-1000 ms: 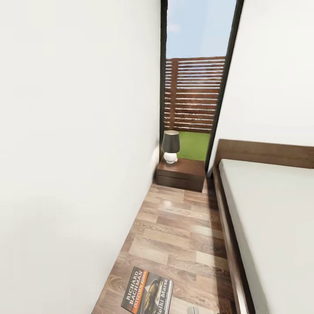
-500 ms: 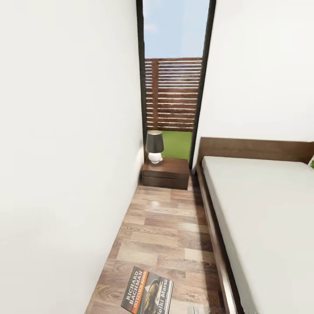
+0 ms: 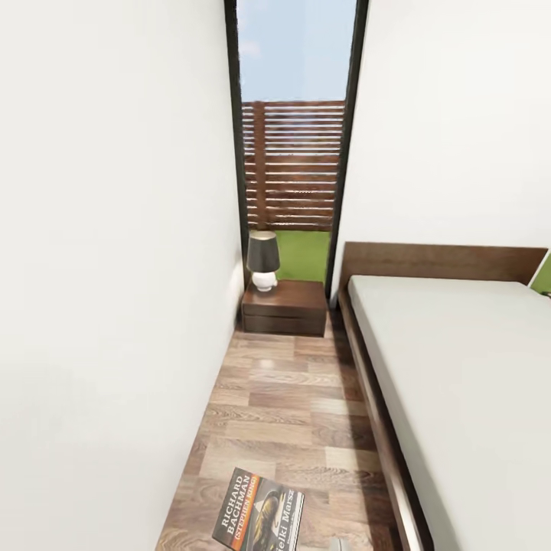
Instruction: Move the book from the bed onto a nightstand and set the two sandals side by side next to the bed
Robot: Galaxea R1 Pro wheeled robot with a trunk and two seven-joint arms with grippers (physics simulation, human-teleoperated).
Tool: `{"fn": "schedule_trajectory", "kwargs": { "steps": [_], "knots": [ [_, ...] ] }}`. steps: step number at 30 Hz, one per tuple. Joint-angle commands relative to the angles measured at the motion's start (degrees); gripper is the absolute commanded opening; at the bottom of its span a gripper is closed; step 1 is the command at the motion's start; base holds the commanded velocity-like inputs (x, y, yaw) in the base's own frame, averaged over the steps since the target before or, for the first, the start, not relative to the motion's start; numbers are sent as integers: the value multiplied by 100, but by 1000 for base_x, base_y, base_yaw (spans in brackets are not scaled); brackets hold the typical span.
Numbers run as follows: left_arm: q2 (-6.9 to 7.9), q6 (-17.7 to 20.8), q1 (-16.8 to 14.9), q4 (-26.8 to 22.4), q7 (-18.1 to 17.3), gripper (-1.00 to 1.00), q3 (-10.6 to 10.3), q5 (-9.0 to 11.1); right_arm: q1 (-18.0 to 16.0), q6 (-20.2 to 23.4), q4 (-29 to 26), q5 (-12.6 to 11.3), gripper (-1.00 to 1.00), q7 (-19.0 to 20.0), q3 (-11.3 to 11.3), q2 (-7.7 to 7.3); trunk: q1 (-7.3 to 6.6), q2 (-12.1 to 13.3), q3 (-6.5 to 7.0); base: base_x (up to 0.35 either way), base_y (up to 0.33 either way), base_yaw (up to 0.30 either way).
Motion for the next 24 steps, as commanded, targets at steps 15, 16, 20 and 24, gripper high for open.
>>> {"fn": "schedule_trajectory", "kwargs": {
  "steps": [15,16,20,24],
  "knots": [
    [-2,-13,-4,2,-27,100,-45,55,-4,49,0,-26,-100,22,-20,10,6,-12,-12,263,109,-5],
    [-4,-12,-4,2,-27,100,-48,55,-4,49,-1,-26,-100,22,-20,10,6,-12,-12,276,37,0],
    [-5,-11,-4,2,-27,100,-52,55,-4,49,2,-26,-100,22,-20,11,6,-12,-12,283,21,0],
    [-1,-12,-6,2,-27,100,-55,55,-4,49,3,-26,-100,21,-20,12,6,-12,-12,294,-46,0]
  ]
}}
